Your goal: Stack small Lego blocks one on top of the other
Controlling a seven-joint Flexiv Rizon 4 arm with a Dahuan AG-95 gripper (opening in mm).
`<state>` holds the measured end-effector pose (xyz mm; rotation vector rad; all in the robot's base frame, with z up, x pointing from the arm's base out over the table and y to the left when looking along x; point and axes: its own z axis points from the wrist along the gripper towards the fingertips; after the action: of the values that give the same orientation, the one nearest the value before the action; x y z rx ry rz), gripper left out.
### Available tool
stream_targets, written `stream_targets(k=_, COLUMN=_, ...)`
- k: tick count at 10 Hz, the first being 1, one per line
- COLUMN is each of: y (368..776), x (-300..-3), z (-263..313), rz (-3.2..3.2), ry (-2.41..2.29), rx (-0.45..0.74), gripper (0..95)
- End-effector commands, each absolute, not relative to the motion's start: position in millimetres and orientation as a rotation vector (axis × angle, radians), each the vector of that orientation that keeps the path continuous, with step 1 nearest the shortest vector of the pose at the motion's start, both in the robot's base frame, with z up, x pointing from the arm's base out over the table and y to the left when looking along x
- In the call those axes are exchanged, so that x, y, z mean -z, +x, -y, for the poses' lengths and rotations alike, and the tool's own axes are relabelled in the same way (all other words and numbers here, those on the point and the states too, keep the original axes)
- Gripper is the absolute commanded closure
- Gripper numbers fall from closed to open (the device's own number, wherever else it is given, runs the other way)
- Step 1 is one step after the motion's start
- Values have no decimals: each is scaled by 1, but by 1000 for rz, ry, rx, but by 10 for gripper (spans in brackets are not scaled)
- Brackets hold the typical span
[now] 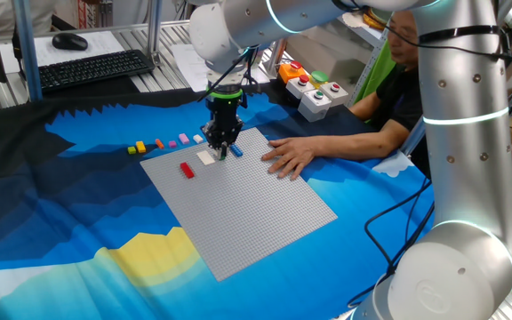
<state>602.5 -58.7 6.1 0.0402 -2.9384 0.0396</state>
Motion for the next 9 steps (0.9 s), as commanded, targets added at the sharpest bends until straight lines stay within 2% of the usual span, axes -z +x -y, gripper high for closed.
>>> stream_targets(k=1, y=603, x=-4, z=58, rz=2940, ry=37, rx=-38, gripper=950)
stream_targets(k=4, y=603, x=-4, z=57, rz=2944, ry=27, rx=-41, gripper=950)
stream_targets(k=6, y=602, x=-5, z=57, rz=2946, ry=21, rx=-42, gripper=570)
stream_targets(k=9, y=603, x=-5, z=57, rz=2950, ry=21, rx=-50, gripper=570)
